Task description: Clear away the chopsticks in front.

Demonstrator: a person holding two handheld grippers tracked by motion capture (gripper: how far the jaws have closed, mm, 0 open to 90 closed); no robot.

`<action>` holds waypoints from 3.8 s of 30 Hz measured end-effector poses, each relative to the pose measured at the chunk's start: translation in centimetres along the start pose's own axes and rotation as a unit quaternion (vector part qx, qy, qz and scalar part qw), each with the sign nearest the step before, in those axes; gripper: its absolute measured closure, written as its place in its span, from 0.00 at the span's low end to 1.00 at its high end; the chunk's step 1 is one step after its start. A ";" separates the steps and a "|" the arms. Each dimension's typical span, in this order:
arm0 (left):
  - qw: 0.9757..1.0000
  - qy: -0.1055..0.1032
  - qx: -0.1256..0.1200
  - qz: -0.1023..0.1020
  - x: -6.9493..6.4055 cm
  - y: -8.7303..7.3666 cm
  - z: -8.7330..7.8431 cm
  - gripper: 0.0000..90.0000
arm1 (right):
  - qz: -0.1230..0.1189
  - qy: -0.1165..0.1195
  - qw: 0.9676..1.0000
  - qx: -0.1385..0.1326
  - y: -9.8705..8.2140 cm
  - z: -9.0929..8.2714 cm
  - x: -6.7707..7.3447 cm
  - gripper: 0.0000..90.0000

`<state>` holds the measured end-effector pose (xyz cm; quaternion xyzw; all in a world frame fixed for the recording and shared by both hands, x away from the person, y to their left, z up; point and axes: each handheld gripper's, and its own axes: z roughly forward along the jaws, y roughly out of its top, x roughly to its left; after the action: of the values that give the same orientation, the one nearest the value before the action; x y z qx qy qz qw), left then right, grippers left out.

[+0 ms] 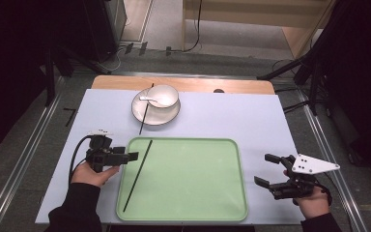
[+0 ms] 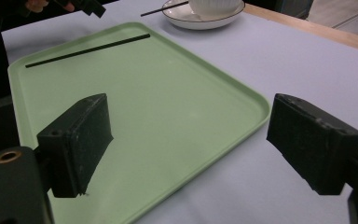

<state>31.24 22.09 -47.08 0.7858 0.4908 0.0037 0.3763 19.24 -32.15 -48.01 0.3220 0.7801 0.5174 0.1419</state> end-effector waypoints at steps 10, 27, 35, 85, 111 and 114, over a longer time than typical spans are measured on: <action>1.000 0.004 0.014 0.020 1.0 3.3 -0.5 0.31 | 0.002 -0.001 1.000 -0.001 -0.1 -0.1 0.0 0.16; 0.999 0.018 -0.003 0.039 1.9 9.4 -0.5 0.33 | 0.005 -0.001 1.000 0.001 -0.1 0.0 0.0 0.16; 0.997 0.054 -0.004 0.046 2.9 11.7 1.9 0.35 | 0.006 0.001 1.000 0.002 -0.1 0.0 0.0 0.16; 0.989 0.135 0.041 -0.047 4.3 13.3 10.6 0.96 | 0.010 0.005 1.000 -0.008 -0.2 -0.4 -0.2 0.18; 0.992 0.109 0.008 -0.054 4.2 13.8 1.6 0.96 | 0.010 0.003 1.000 -0.004 -0.2 -0.2 -0.1 0.18; 0.994 0.096 0.006 -0.052 3.5 13.6 0.9 0.96 | 0.013 0.001 1.000 -0.003 -0.2 -0.3 -0.1 0.18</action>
<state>43.84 21.03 -40.89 0.7571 0.5653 0.0568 0.3225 19.11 -32.51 -48.13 0.3316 0.7743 0.5217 0.1356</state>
